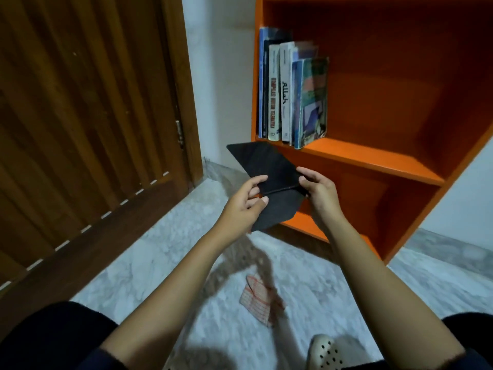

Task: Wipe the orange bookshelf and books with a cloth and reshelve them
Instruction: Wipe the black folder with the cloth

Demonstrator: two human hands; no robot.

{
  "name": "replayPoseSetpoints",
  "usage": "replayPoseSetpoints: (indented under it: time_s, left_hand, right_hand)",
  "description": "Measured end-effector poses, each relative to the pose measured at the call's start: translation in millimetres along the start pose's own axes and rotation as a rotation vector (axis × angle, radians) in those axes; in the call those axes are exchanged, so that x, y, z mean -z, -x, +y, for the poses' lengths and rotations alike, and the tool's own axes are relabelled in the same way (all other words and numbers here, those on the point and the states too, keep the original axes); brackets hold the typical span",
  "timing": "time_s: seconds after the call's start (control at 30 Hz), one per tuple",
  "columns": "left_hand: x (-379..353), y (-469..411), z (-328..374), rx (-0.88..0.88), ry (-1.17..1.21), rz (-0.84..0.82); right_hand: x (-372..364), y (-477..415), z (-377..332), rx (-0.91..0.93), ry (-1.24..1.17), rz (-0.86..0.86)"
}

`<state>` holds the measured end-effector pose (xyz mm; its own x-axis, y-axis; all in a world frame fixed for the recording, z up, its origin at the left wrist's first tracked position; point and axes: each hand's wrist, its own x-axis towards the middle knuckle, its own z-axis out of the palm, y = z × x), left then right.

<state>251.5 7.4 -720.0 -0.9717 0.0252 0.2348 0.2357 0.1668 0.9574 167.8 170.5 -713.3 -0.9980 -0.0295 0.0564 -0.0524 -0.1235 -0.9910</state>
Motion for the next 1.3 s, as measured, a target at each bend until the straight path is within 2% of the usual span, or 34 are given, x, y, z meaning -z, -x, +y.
replayPoseSetpoints:
  time_s: [0.13,0.3,0.47,0.6,0.77,1.0,1.3]
  left_hand:
    - [-20,-9,43,-0.095,0.113,0.022]
    - [-43,-40,84,-0.175,0.108,0.023]
    - [-39,-102,96,-0.242,0.123,0.23]
    - [-27,-160,81,-0.158,0.015,0.406]
    - [-22,-216,56,-0.13,-0.227,0.462]
    - [-40,-238,34,-0.136,-0.328,0.479]
    - [-44,-253,14,-0.179,-0.44,0.574]
  right_hand:
    - [25,11,-36,0.096,-0.132,0.104]
    - [66,5,-74,0.227,-0.185,0.151]
    - [104,-33,-97,0.324,-0.29,0.182]
    - [122,-75,-101,0.347,-0.338,0.19]
    - [131,-127,-85,0.292,-0.368,0.178]
    - [132,-173,-47,0.154,-0.341,0.141]
    - [133,-200,-29,0.139,0.054,0.186]
